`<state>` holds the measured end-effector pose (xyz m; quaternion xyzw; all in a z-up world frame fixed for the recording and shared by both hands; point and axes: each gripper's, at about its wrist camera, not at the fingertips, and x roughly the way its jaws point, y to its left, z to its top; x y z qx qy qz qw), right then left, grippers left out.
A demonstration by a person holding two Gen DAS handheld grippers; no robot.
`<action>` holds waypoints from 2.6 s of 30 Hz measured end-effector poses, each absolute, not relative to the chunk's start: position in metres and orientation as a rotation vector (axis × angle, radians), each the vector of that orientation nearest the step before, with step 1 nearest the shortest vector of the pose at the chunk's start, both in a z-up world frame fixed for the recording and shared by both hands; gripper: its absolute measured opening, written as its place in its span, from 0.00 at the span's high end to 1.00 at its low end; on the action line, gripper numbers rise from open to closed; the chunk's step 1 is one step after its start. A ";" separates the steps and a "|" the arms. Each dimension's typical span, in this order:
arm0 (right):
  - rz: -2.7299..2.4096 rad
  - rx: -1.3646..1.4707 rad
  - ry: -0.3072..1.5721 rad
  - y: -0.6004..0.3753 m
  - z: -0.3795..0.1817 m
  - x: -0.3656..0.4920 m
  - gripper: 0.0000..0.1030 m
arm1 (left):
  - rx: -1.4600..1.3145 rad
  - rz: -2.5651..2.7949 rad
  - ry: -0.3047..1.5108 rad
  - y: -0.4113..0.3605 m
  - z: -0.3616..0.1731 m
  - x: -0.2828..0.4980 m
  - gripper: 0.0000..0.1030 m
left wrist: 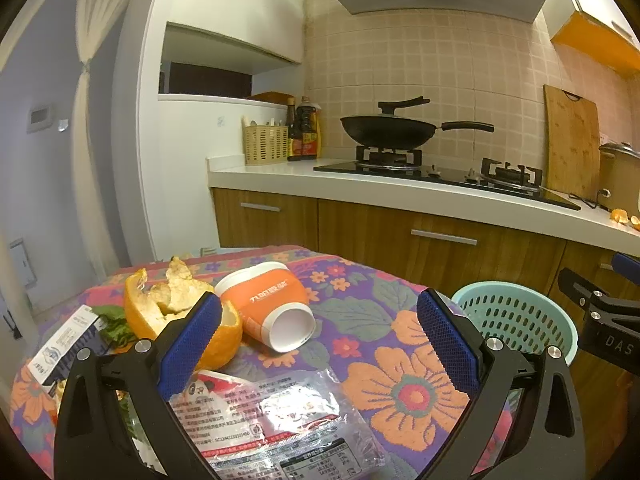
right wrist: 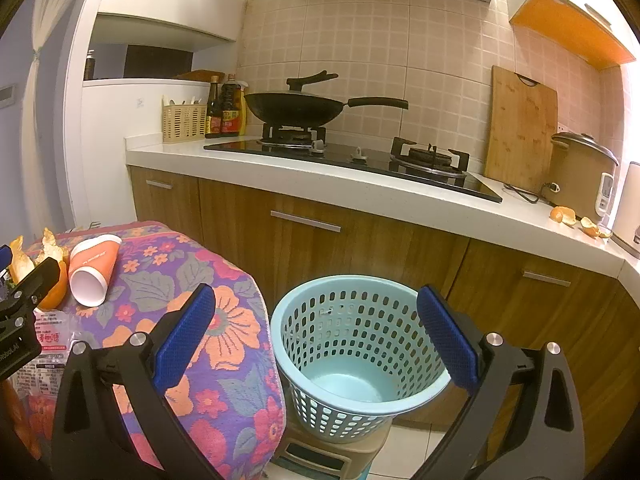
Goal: Collect trash
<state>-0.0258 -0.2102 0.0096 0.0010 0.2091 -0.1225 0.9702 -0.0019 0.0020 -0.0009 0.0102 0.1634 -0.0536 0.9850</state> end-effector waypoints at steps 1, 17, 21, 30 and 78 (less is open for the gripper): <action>-0.248 0.001 0.423 -0.210 0.010 -0.026 0.07 | 0.021 -0.107 0.329 0.002 -0.001 -0.002 0.08; -0.257 -0.011 0.424 -0.210 0.008 -0.023 0.07 | 0.013 -0.106 0.341 0.006 -0.002 0.000 0.08; -0.256 -0.012 0.422 -0.211 0.009 -0.021 0.07 | 0.013 -0.108 0.342 0.006 -0.003 0.000 0.08; -0.248 -0.019 0.417 -0.207 0.010 -0.020 0.07 | 0.015 -0.109 0.342 0.007 -0.003 0.000 0.08; 0.410 -0.132 0.518 -0.085 -0.010 -0.004 0.22 | -0.215 0.261 0.460 0.188 0.009 -0.104 0.08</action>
